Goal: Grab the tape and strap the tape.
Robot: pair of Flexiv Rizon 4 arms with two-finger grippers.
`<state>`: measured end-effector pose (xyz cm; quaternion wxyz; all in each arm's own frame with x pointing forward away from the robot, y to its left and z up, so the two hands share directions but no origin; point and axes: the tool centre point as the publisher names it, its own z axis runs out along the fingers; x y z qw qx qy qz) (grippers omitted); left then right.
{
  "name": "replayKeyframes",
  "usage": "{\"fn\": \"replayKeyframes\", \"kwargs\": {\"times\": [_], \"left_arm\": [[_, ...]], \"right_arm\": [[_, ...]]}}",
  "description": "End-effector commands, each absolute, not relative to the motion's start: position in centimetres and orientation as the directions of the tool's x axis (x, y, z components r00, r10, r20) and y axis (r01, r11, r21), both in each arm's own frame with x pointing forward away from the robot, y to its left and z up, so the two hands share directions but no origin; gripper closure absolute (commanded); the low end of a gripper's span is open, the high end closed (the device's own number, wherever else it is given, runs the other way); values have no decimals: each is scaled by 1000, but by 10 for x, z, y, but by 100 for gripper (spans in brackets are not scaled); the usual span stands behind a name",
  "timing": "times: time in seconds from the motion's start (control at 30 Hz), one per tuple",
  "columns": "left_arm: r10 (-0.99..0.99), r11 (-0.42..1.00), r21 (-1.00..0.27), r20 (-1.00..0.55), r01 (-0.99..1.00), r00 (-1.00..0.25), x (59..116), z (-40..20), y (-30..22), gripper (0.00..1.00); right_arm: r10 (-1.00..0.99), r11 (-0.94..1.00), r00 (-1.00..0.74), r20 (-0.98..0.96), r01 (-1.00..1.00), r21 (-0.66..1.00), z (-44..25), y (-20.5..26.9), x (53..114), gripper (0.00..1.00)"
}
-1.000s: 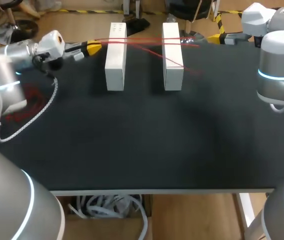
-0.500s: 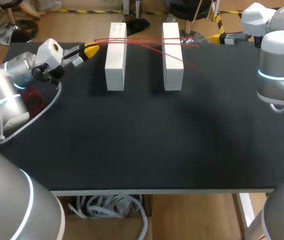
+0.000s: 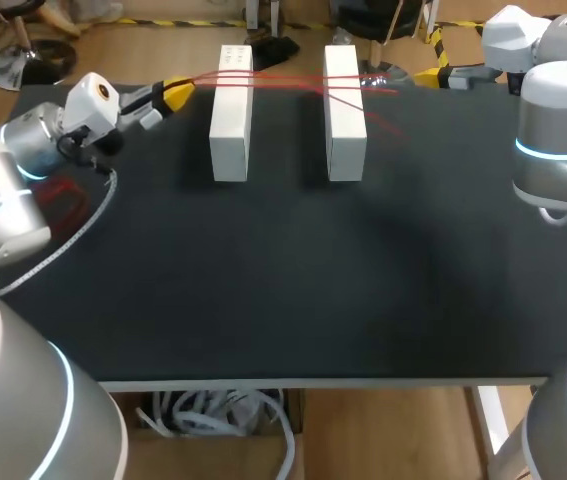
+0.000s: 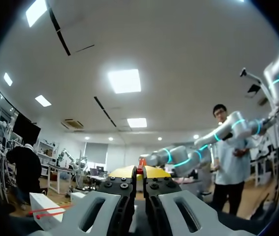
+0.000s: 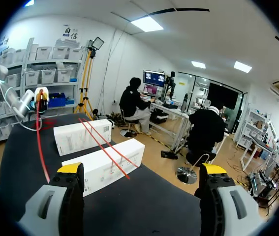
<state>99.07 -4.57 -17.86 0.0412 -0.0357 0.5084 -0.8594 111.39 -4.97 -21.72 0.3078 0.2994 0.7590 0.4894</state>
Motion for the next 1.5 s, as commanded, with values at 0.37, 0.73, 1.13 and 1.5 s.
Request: {"fn": "replayKeyframes", "kwargs": {"times": [0.37,0.73,1.13,1.5], "left_arm": [[-182,-478,-877,45,49,-982,970,-155,-38,100],[-168,-471,-882,64,23,-984,972,-157,-38,100],[-168,-471,-882,64,23,-984,972,-157,-38,100],[-168,-471,-882,64,23,-984,972,-157,-38,100]], "right_arm": [[755,343,-632,-174,155,926,-217,-50,1114,0],[755,343,-632,-174,155,926,-217,-50,1114,0],[755,343,-632,-174,155,926,-217,-50,1114,0],[755,343,-632,-174,155,926,-217,-50,1114,0]]}}
